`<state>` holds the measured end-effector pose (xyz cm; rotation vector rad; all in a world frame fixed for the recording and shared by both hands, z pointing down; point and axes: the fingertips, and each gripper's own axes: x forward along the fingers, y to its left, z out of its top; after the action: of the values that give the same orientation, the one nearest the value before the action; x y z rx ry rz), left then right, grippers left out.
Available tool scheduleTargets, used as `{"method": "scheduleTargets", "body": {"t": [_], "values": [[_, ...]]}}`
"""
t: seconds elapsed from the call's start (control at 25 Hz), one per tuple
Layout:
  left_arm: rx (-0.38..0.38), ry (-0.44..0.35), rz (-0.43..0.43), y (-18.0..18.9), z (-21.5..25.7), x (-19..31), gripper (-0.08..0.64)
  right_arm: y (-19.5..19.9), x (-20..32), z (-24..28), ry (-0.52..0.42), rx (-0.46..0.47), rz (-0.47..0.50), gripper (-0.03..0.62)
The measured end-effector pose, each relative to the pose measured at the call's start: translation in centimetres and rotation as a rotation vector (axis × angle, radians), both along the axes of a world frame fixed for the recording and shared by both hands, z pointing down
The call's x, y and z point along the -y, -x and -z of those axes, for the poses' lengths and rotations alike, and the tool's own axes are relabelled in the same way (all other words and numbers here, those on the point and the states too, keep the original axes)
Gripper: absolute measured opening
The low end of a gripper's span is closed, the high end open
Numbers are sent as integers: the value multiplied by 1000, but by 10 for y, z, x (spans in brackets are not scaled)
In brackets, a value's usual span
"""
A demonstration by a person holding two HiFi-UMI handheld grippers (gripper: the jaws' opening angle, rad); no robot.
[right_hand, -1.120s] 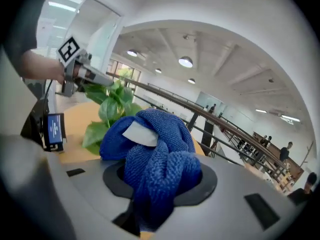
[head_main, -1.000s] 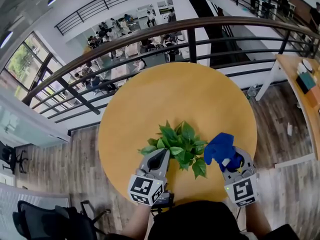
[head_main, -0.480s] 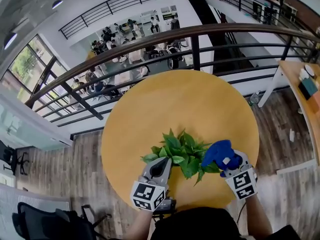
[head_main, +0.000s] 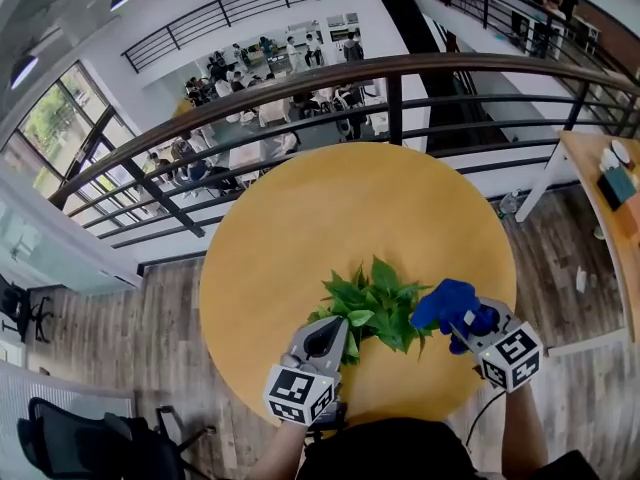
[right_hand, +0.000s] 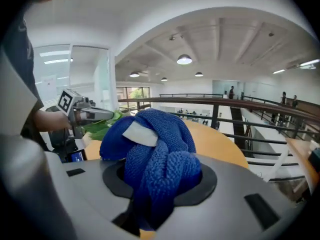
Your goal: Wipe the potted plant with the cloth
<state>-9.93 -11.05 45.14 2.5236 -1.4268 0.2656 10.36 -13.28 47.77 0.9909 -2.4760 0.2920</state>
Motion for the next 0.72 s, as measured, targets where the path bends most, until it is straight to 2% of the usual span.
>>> {"method": "scheduleTargets", "body": {"t": [0.12, 0.28, 0.4, 0.44, 0.48, 0.52, 0.6, 0.72], "values": [[-30, -5, -20, -5, 4, 2, 0, 6, -4, 11, 13, 152, -14, 156], [-20, -6, -44, -5, 3, 1, 0, -1, 5, 58, -132, 359, -115, 156], [-16, -4, -49, -4, 2, 2, 0, -16, 10, 95, -180, 561, -175, 156], [-16, -4, -49, -3, 2, 2, 0, -21, 14, 105, -199, 586, -189, 156], [-18, -6, -51, -2, 3, 2, 0, -24, 18, 111, -222, 563, -201, 156], [-20, -8, -53, -2, 5, 1, 0, -25, 23, 111, -247, 491, -210, 156], [-18, -13, -62, -4, 7, -1, 1, -19, 37, 95, -280, 252, -205, 156], [-12, -14, -64, -7, 6, -1, 0, 0, 54, 45, -286, -104, -125, 156]]}}
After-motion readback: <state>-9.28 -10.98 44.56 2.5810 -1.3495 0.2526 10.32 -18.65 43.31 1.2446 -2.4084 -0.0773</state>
